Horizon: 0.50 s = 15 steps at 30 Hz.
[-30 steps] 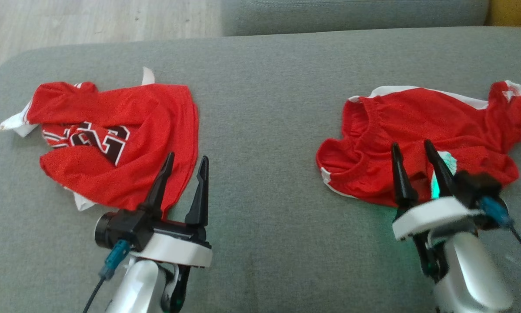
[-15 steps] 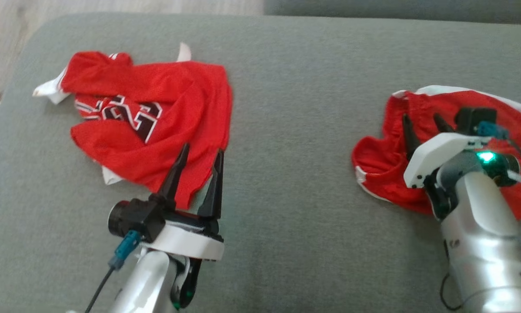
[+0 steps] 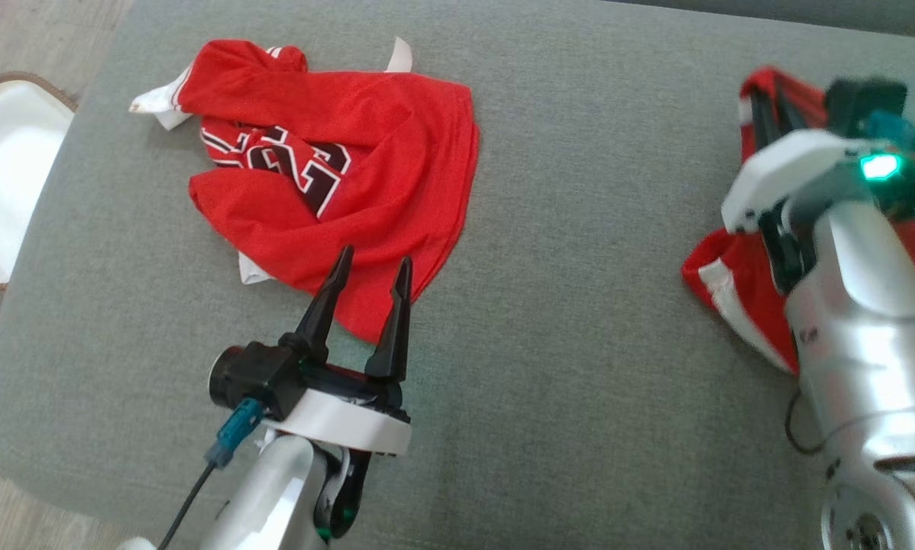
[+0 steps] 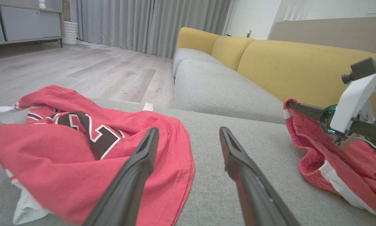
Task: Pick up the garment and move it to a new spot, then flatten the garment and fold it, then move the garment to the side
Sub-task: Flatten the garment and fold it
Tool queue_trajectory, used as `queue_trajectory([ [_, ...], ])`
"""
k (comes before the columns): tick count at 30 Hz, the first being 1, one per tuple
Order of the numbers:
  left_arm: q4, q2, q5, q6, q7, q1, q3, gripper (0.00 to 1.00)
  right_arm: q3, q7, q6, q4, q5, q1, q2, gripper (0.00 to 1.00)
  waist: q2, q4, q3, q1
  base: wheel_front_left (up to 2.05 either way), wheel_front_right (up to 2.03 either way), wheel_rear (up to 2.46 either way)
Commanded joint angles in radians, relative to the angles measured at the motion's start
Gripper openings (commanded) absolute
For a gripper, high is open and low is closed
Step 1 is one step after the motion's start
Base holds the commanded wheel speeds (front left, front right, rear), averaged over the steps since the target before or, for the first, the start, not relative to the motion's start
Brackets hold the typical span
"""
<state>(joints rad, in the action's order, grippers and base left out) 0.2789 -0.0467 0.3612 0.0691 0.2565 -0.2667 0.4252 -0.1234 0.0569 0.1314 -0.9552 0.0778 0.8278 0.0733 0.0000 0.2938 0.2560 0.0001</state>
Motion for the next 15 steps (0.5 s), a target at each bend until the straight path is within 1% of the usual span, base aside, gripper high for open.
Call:
queue_trajectory([
  [1, -0.032, -0.004, 0.005, -0.008, 0.005, -0.034, -0.021, 1.00, 0.034, 0.024, -0.001, 0.022, -0.011, 0.057, -0.014, 0.00, 0.0000, 0.005, -0.001, -0.0001, 0.00, 0.00, 0.00],
  [9, -0.034, -0.004, 0.011, -0.013, 0.005, -0.038, -0.008, 1.00, 0.108, 0.118, -0.001, -0.055, -0.040, 0.204, 0.008, 0.00, 0.0000, 0.031, -0.001, -0.0001, 0.00, 0.00, 0.00],
  [12, -0.034, -0.004, 0.014, -0.014, 0.005, -0.037, -0.007, 1.00, 0.134, 0.131, -0.001, -0.099, -0.058, 0.240, 0.008, 0.01, 0.0000, 0.037, 0.001, -0.0001, 0.00, 0.00, 0.00],
  [13, -0.033, -0.004, 0.014, -0.015, 0.005, -0.036, -0.007, 1.00, 0.146, 0.125, -0.001, -0.120, -0.057, 0.245, 0.010, 0.98, 0.0000, 0.037, 0.001, -0.0001, 0.00, 0.00, 0.00],
  [15, -0.031, -0.004, 0.015, -0.017, 0.005, -0.036, -0.008, 1.00, 0.175, 0.102, -0.001, -0.165, -0.056, 0.249, 0.011, 1.00, 0.0000, 0.036, -0.002, -0.0001, 0.00, 0.00, 0.00],
])
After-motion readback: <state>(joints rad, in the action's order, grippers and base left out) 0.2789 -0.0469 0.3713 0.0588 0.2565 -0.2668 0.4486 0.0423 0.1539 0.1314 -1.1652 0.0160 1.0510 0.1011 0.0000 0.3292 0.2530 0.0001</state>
